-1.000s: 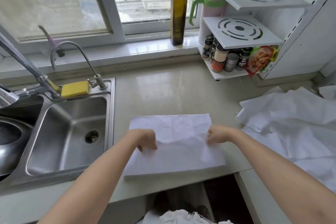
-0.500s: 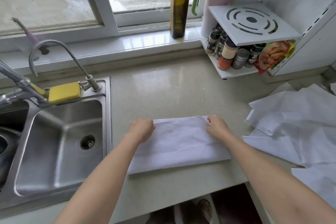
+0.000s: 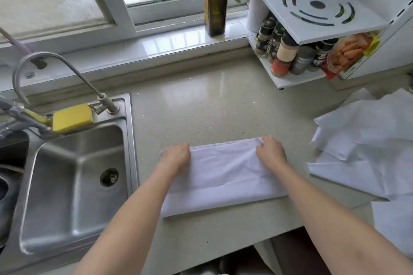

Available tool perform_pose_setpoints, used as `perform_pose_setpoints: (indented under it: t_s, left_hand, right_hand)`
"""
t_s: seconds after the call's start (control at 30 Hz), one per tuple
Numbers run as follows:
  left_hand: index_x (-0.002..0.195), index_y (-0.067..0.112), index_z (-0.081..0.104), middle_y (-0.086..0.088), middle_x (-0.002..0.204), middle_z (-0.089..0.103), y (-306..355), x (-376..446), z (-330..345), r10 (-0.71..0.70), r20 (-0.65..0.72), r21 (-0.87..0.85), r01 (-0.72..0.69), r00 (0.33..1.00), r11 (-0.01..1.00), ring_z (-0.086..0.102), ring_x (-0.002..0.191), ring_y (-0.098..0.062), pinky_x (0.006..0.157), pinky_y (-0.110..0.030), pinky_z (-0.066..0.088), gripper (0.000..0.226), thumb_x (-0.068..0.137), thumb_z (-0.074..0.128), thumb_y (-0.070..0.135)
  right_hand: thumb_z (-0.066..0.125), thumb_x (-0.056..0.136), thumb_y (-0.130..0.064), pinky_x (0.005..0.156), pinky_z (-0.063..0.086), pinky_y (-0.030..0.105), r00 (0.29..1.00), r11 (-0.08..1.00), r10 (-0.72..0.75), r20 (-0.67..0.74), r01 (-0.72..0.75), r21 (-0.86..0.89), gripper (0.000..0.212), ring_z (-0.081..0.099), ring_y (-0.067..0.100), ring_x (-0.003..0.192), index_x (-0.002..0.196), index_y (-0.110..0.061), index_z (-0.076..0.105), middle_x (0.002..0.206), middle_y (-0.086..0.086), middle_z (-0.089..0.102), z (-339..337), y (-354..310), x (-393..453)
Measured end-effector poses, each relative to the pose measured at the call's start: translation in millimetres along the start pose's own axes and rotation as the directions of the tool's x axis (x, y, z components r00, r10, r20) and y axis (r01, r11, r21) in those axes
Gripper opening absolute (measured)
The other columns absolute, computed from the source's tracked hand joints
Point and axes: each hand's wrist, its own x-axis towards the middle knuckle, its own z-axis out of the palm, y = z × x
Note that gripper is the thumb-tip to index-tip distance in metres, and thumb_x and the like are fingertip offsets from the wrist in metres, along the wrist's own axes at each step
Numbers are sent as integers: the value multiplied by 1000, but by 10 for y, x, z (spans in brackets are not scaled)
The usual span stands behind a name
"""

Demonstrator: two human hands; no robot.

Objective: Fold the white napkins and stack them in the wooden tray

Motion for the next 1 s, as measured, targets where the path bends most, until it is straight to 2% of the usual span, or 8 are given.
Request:
perform_pose_setpoints:
  t_s: [0.23,0.43,0.6,0.8,1.0]
  left_hand:
    - [113,2,42,-22,115,58,73,55,-85,-45,7,14,45,999,999,56,104,-36,82,-36,40,23,96,28,2]
    - [106,10,42,-24,111,61,121,100,-80,-136,15,-66,136,991,988,56,100,-40,83,-37,40,17,91,34,6]
    - [114,8,41,-20,108,64,133,133,-75,-113,-20,8,113,993,994,60,99,-36,84,-38,41,23,93,33,3]
    - [114,9,41,-17,108,65,132,155,-34,-105,-58,48,108,993,993,60,100,-36,81,-37,41,20,94,39,5]
    - [111,8,43,-17,105,66,118,161,-3,-90,-107,34,94,990,995,60,98,-35,77,-35,39,17,96,36,7]
  right_hand:
    - [37,95,-7,87,43,34,998,996,62,18,-61,-59,29,52,37,115,117,1,53,127,20,55,-92,-9,76]
    - [34,94,2,73,38,35,998,990,40,-56,-48,-134,24,56,39,105,116,0,44,117,24,57,-71,6,21]
    - [32,97,-2,71,34,35,998,987,13,-68,-23,-157,23,56,38,105,119,-2,40,118,22,55,-52,16,10]
    - [31,97,-1,70,32,34,997,987,22,-73,-33,-156,24,56,37,106,120,-1,39,120,22,53,-41,23,2]
    - [30,101,-8,70,35,35,995,989,9,-99,-24,-145,23,57,38,104,120,0,40,118,23,57,-44,44,24]
